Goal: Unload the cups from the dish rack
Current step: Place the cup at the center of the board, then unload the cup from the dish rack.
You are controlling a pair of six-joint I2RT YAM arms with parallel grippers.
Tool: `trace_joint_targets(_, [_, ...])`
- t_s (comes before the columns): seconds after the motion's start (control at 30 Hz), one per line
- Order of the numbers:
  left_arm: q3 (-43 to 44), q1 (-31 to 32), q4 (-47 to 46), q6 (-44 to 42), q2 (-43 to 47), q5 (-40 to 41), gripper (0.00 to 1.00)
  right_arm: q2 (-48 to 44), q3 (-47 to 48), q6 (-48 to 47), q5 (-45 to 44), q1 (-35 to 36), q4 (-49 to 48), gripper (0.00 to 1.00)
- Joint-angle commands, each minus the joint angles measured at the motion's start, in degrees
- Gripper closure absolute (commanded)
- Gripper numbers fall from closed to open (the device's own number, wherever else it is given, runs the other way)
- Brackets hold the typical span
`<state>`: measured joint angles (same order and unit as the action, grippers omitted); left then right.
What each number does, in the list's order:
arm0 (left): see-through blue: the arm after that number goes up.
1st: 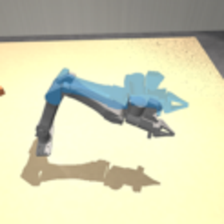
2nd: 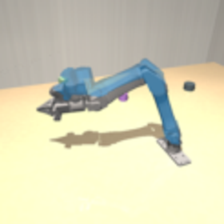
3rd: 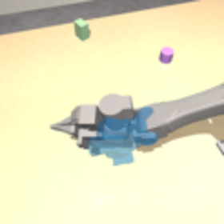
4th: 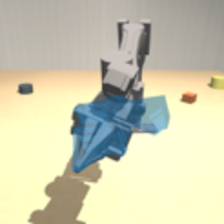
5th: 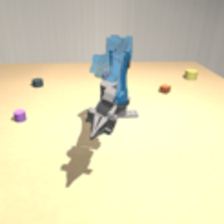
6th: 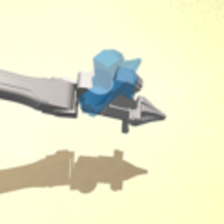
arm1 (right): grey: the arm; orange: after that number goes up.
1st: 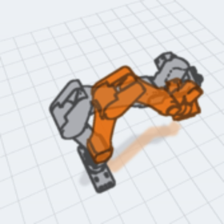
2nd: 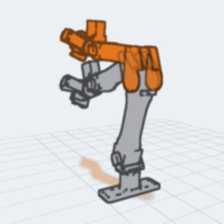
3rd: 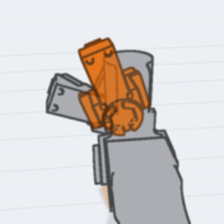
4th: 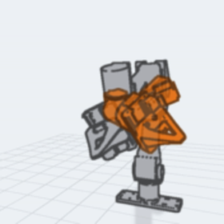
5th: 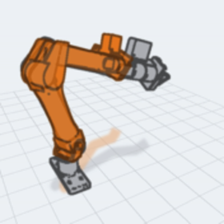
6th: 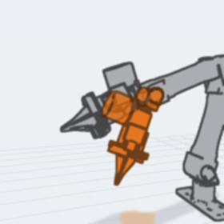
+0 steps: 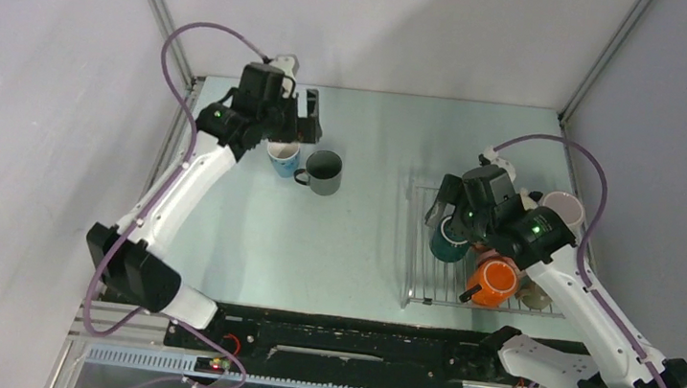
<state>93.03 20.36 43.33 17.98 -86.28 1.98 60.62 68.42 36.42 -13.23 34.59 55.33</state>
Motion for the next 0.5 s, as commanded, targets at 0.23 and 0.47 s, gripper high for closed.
trace_joint_targets(0.23, [-21.7, 11.9, -9.3, 1.6, 19.2, 5.7, 0.00, -9.8, -5.2, 24.8, -13.8, 9.2, 15.1, 0.00])
trace_joint_targets(0.47, [-28.3, 13.2, -9.5, 4.3, 25.7, 1.1, 0.00, -8.1, -7.1, 46.7, -22.4, 22.2, 26.3, 0.00])
